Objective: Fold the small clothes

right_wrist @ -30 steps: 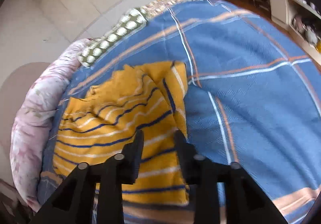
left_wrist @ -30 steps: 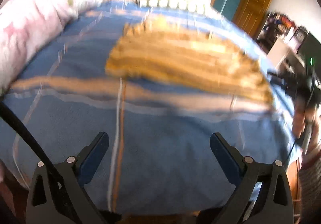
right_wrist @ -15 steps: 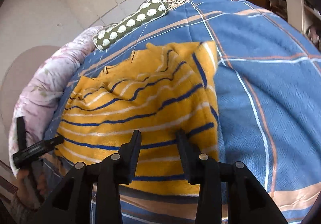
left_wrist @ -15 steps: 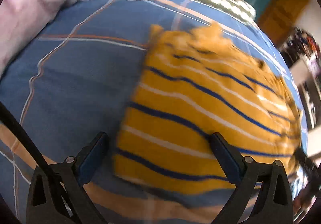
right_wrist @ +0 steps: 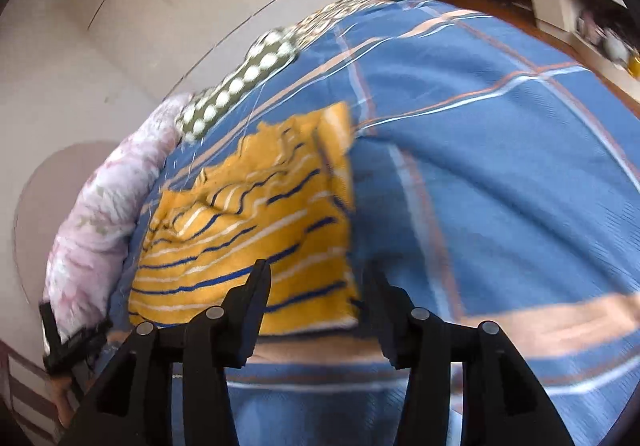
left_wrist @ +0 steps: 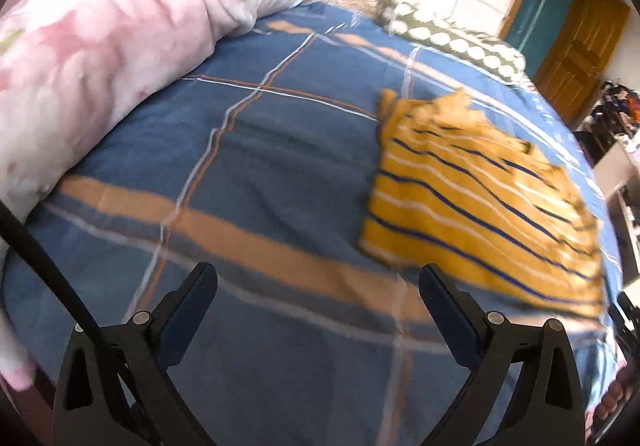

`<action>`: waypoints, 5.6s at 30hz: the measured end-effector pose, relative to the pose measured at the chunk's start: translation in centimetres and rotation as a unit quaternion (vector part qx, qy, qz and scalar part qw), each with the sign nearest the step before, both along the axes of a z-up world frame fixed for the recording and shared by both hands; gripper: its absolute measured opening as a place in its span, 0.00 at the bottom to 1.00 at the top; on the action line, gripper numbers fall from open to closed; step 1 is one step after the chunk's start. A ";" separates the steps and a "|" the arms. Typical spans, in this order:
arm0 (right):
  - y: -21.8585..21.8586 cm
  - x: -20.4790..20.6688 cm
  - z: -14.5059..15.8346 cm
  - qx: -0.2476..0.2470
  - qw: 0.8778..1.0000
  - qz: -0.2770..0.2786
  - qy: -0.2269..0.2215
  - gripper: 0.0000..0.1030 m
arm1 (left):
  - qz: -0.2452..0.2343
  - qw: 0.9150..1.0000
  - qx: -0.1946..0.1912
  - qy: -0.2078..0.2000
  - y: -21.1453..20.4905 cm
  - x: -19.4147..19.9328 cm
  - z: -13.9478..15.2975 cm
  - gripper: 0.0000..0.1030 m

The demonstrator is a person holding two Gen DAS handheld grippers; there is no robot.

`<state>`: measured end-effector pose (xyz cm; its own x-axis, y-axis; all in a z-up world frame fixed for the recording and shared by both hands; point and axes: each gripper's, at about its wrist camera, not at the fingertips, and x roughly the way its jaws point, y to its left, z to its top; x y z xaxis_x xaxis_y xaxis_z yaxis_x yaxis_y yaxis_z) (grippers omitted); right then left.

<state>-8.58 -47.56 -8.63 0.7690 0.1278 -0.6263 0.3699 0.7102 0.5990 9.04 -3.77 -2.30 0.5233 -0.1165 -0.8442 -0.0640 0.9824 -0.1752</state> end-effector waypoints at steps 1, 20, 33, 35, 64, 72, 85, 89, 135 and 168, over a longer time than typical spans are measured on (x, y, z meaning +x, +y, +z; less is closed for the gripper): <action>-0.4 -0.7 0.0 0.012 1.000 -0.006 -0.005 0.53 | -0.006 1.000 -0.008 -0.004 -0.4 -1.1 0.3 0.98; 0.5 1.9 -3.2 0.066 0.998 0.010 0.006 0.60 | -0.069 0.993 -0.090 -0.024 -5.9 -11.0 1.1 0.98; 1.9 7.3 -0.2 0.058 0.998 -0.018 0.031 0.15 | -0.058 0.991 -0.112 -0.040 -3.4 -11.4 1.4 0.98; 3.6 8.5 2.6 0.024 0.999 -0.007 0.027 0.15 | -0.049 0.990 -0.122 -0.045 -2.2 -11.5 1.3 0.98; 36.1 26.7 3.2 -0.198 0.932 0.281 0.113 0.18 | 0.040 0.985 -0.156 -0.057 7.9 -14.1 -2.6 0.98; 38.6 25.7 3.9 -0.048 0.894 0.442 0.056 0.47 | 0.032 0.989 -0.140 -0.038 6.0 -13.2 -2.5 0.98; 16.8 19.5 4.8 -0.038 0.974 0.224 0.013 0.55 | -0.126 0.981 -0.129 -0.071 -1.2 2.2 -0.7 0.98; 14.2 18.4 2.7 -0.018 0.978 0.206 0.021 0.55 | -0.142 0.977 -0.161 -0.009 -2.8 10.5 -4.8 0.70; 18.0 20.5 7.1 -0.062 0.976 0.207 -0.040 0.33 | -0.046 0.986 0.012 -0.163 -3.5 -3.4 0.0 0.95; 19.0 4.3 -1.8 -0.036 0.972 0.230 0.040 0.43 | -0.058 0.967 0.079 -0.236 -6.5 -15.8 5.0 1.00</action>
<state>-4.31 -28.59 -10.46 0.5889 0.4006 -0.7020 0.0472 0.8500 0.5247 -6.72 -10.25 2.74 0.8457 -0.0862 -0.5266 0.0979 0.9952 -0.0056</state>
